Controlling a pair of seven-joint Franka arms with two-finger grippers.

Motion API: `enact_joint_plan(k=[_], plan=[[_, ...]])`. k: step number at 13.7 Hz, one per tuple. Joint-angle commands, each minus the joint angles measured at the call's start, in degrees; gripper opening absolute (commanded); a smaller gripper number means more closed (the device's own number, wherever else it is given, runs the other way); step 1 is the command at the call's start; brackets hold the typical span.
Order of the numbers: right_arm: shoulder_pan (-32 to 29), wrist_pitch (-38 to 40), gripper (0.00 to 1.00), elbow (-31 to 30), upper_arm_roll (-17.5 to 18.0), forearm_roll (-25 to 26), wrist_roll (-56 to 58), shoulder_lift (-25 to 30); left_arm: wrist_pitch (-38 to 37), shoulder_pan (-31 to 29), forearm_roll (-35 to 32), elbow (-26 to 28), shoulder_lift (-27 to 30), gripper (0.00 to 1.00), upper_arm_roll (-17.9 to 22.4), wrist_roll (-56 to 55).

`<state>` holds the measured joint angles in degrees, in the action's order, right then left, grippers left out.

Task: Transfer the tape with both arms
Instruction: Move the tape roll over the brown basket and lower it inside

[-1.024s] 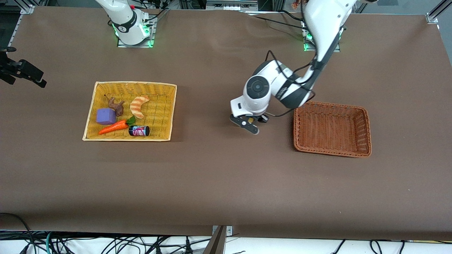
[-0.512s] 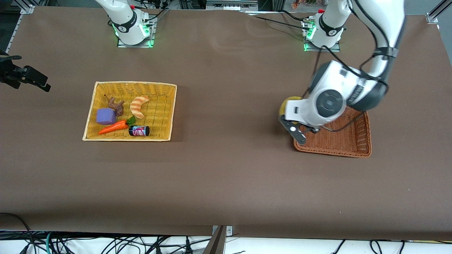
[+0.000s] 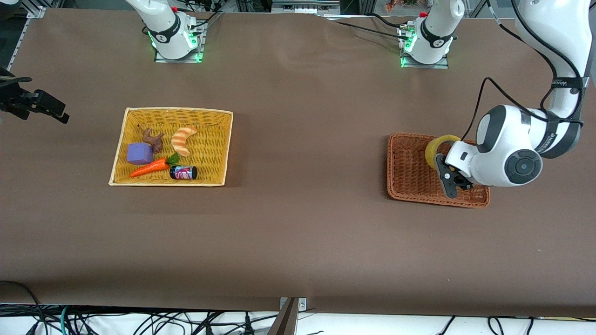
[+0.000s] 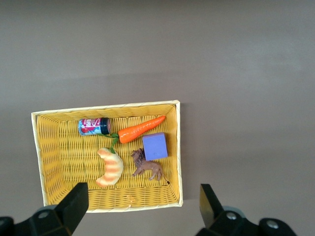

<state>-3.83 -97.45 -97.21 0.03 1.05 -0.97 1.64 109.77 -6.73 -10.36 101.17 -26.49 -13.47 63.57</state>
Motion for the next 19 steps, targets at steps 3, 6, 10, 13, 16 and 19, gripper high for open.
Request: enact_joint_plan(k=[3, 6, 10, 13, 16, 19], plan=[[0.4, 0.9, 1.0, 1.6, -0.3, -0.8, 0.3, -0.7, 15.2, 0.7, -4.2, 8.9, 1.0, 0.0, -0.8, 3.3], [0.4, 0.9, 1.0, 1.6, -0.3, -0.9, 0.4, -0.7, 20.5, 0.6, -7.5, 11.9, 0.3, 0.0, -0.8, 3.3], [0.4, 0.9, 1.0, 1.6, -0.3, -0.9, 0.4, -0.8, 19.3, 0.5, -6.5, 11.1, 1.0, 1.0, -0.9, 6.1], [0.3, 0.9, 1.0, 1.7, -0.3, -0.9, 0.5, -0.8, 8.6, 1.0, -5.4, 5.2, 3.7, 1.0, -1.2, 6.3], [0.3, 0.9, 1.0, 1.6, -0.3, -0.9, 0.5, -0.8, -6.6, 1.1, -2.6, -4.9, 3.6, 1.0, -1.8, 1.8], [0.3, 0.9, 1.0, 1.6, -0.3, -0.9, 0.5, -0.9, -14.6, 0.7, 1.9, -11.4, 3.8, 1.0, -1.7, -5.6]])
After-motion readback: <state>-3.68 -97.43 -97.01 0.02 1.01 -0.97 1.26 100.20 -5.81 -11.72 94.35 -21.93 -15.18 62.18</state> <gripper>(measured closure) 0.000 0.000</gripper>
